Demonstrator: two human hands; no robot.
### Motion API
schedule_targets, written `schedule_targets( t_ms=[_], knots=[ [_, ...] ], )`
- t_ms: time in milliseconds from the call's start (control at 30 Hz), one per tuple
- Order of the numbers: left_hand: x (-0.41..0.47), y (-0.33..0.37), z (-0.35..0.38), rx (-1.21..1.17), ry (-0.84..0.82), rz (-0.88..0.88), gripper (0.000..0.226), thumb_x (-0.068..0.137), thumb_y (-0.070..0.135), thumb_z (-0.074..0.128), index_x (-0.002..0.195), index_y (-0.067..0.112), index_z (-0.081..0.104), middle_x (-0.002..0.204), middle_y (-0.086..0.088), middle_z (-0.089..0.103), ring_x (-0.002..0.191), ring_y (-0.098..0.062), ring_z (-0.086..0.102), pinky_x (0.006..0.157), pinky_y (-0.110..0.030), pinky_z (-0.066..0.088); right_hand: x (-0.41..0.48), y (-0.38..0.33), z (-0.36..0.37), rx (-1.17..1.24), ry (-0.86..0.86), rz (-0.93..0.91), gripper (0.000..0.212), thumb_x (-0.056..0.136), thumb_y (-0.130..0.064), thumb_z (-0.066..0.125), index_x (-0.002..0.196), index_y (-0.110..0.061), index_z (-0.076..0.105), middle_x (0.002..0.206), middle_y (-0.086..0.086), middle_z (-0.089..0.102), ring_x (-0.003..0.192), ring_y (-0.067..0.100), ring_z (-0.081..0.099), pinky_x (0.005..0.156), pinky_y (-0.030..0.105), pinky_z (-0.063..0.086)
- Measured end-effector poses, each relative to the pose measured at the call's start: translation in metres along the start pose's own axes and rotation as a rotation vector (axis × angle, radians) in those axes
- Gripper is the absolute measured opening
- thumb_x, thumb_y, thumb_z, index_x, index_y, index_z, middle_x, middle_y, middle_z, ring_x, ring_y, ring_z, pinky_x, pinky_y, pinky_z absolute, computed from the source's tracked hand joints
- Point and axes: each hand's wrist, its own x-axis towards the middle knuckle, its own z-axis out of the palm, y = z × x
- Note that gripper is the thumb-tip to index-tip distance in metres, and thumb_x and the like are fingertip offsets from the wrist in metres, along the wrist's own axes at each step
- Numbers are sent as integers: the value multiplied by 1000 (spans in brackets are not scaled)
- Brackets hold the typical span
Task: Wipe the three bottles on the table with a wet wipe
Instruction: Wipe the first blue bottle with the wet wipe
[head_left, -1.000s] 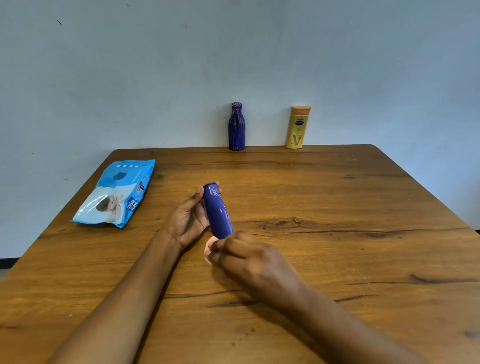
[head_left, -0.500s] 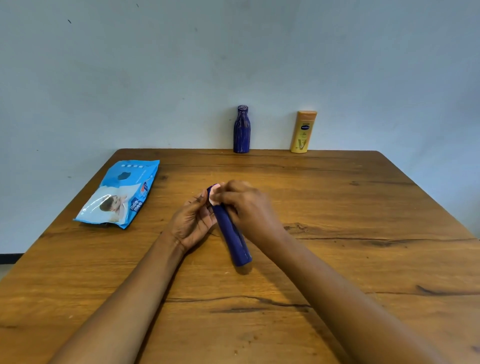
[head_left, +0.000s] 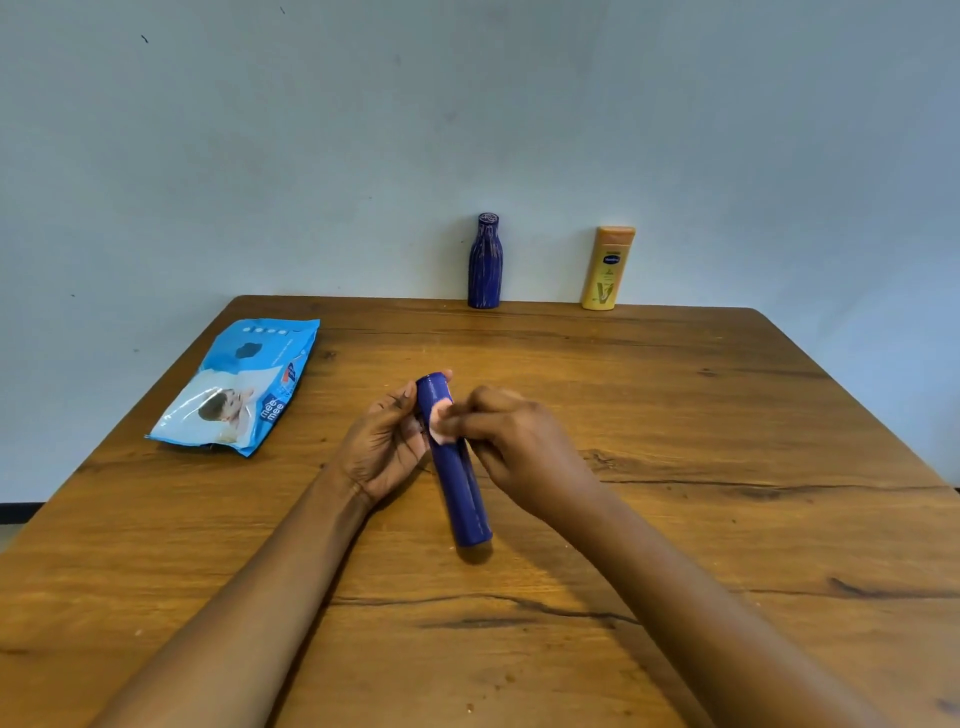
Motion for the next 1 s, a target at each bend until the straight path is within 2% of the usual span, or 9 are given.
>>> schedule_targets(
  t_ms=[100, 233, 333, 433, 533, 700, 800, 900, 1000],
  knots=[
    [1, -2, 2, -1, 29, -17, 37, 89, 16, 51, 122, 2, 58, 112, -14, 64, 100, -22, 62, 83, -38, 56, -6, 3, -6, 40, -7, -33, 25, 84, -2, 60, 105, -11, 70, 104, 3, 65, 99, 13, 61, 83, 24, 49],
    [-2, -3, 4, -48, -45, 3, 32, 92, 8, 41, 104, 7, 71, 108, -12, 66, 103, -20, 64, 94, -37, 50, 28, 2, 7, -39, 94, -5, 25, 84, -6, 58, 107, -8, 67, 109, 7, 64, 98, 18, 59, 82, 32, 51],
    [-2, -1, 4, -58, -34, 21, 33, 93, 8, 40, 100, 7, 72, 103, -11, 67, 97, -18, 66, 90, -35, 53, 28, 3, 9, -25, 49, 25, 26, 85, -10, 55, 109, -10, 67, 111, 5, 62, 102, 17, 56, 85, 35, 50],
    [0, 0, 4, -45, 39, 7, 34, 94, 13, 41, 121, 2, 59, 107, -12, 66, 93, -19, 66, 78, -37, 57, -9, 1, 5, -6, -25, -27, 33, 84, -17, 46, 107, -12, 68, 110, 5, 61, 101, 18, 56, 82, 34, 50],
    [3, 0, 1, -41, 110, 12, 44, 94, 17, 46, 135, 2, 44, 112, -10, 64, 98, -17, 63, 88, -42, 54, -49, -4, 9, 29, -28, -151, 26, 87, -11, 53, 106, -10, 70, 106, 5, 64, 94, 22, 59, 74, 33, 52],
    [0, 0, 4, -98, 48, -21, 44, 87, 19, 60, 126, 0, 56, 111, -14, 64, 97, -19, 64, 87, -39, 55, -10, 0, 14, -88, 42, -156, 31, 76, -3, 71, 106, -7, 68, 106, 9, 64, 92, 19, 55, 73, 28, 51],
    [-2, -1, 5, -93, 36, -31, 32, 94, 16, 45, 113, 2, 67, 112, -16, 65, 102, -21, 64, 98, -41, 47, 15, 5, 12, -114, 33, -111, 36, 72, 1, 75, 106, -6, 68, 105, 10, 64, 89, 21, 58, 70, 36, 54],
    [-1, 0, 7, -59, 83, -28, 39, 93, 19, 45, 127, 2, 54, 108, -13, 66, 95, -19, 66, 87, -40, 55, -21, 3, 12, -97, 17, -144, 32, 78, -3, 70, 110, -8, 67, 109, 10, 62, 90, 21, 57, 70, 34, 52],
    [0, 0, 7, -26, 135, -25, 41, 95, 19, 45, 133, 4, 48, 108, -10, 66, 95, -19, 66, 93, -44, 51, -74, -6, 11, -26, -59, -202, 26, 90, -16, 62, 115, -11, 65, 114, 5, 61, 99, 18, 56, 78, 33, 51]
  ],
)
